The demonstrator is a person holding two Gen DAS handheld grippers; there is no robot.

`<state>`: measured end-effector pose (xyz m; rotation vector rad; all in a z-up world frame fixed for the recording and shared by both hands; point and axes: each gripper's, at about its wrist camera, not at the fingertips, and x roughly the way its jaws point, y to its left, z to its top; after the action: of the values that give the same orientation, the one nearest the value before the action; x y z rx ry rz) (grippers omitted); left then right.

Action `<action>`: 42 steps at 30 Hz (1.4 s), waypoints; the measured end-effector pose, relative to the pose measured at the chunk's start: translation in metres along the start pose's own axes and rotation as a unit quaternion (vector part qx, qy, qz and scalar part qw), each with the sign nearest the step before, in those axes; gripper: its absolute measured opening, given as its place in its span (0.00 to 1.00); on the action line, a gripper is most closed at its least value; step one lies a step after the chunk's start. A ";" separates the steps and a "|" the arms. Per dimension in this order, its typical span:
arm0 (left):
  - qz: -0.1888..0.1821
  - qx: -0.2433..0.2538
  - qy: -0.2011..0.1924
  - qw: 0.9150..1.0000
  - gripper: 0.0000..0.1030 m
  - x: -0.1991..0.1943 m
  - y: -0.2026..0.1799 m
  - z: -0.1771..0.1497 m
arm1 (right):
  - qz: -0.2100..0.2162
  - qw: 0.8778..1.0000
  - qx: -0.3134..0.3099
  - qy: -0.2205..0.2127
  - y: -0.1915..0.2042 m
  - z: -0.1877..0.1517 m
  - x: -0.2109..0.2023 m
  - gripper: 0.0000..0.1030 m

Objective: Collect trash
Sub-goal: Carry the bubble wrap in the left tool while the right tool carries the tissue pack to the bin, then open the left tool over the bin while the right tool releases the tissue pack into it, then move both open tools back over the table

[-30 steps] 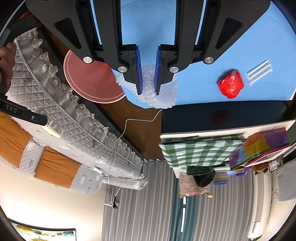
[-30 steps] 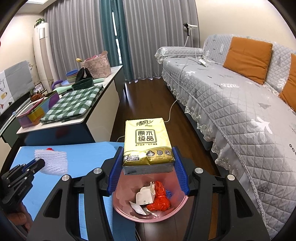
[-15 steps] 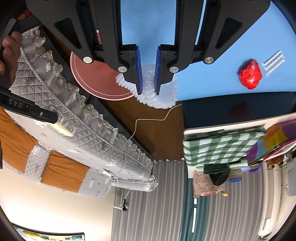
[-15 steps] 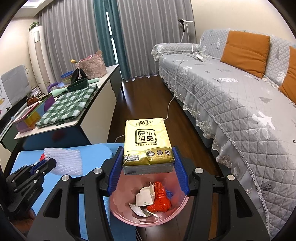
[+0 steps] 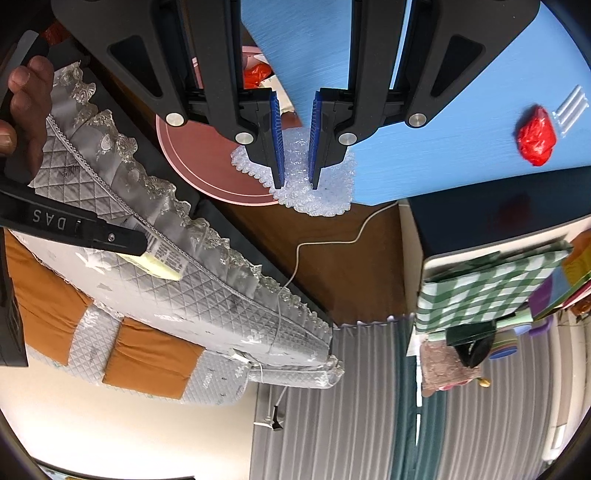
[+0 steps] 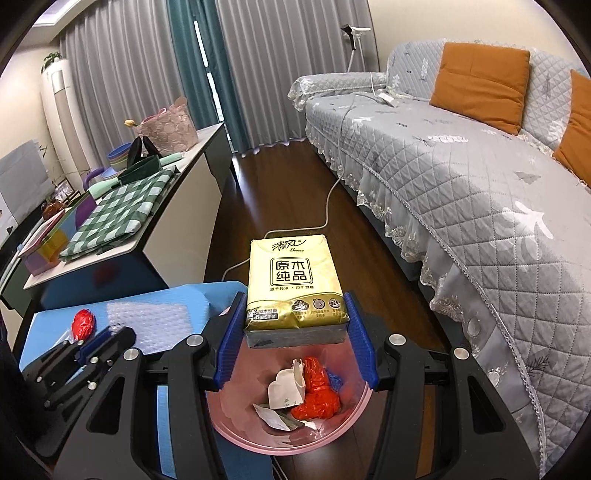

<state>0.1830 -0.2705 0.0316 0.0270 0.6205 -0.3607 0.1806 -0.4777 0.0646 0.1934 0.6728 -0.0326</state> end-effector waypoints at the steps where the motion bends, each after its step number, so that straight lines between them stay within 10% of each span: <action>1: -0.002 0.001 0.001 1.000 0.12 0.002 -0.001 0.000 | 0.001 1.000 0.001 0.001 0.000 0.000 0.001 0.51; 18: -0.037 0.019 0.043 0.998 0.29 0.033 -0.012 -0.006 | 0.008 1.000 0.026 0.014 -0.005 0.001 0.011 0.67; 42: 0.048 -0.049 0.003 0.998 0.29 -0.082 0.112 -0.043 | 0.070 0.995 -0.069 -0.003 0.112 -0.016 -0.008 0.67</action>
<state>0.1349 -0.1332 0.0344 -0.0363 0.6398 -0.2369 0.1752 -0.3653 0.0760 0.1071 0.6512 0.1482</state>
